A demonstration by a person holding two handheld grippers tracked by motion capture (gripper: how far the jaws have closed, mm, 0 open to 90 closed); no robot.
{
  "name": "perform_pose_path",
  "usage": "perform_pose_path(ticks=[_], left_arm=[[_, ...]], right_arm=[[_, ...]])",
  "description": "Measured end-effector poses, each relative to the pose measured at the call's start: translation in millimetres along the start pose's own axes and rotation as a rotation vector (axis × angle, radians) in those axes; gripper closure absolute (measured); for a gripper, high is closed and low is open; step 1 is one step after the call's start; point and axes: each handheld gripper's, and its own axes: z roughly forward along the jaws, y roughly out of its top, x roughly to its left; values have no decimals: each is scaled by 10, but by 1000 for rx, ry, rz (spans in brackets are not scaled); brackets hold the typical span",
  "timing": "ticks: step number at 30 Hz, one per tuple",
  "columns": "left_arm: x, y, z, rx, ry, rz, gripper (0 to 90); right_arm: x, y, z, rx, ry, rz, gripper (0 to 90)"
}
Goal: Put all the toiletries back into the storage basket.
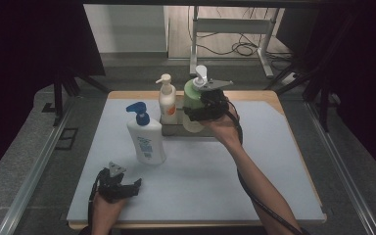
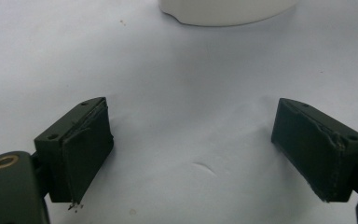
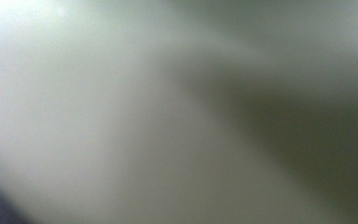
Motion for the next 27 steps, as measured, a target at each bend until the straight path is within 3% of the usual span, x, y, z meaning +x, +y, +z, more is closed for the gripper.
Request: perform_pose_path(ticks=[27], left_arm=[[1, 1, -2, 3, -1, 2, 117]], right_arm=[[-216, 42, 349, -15, -65, 32, 126]])
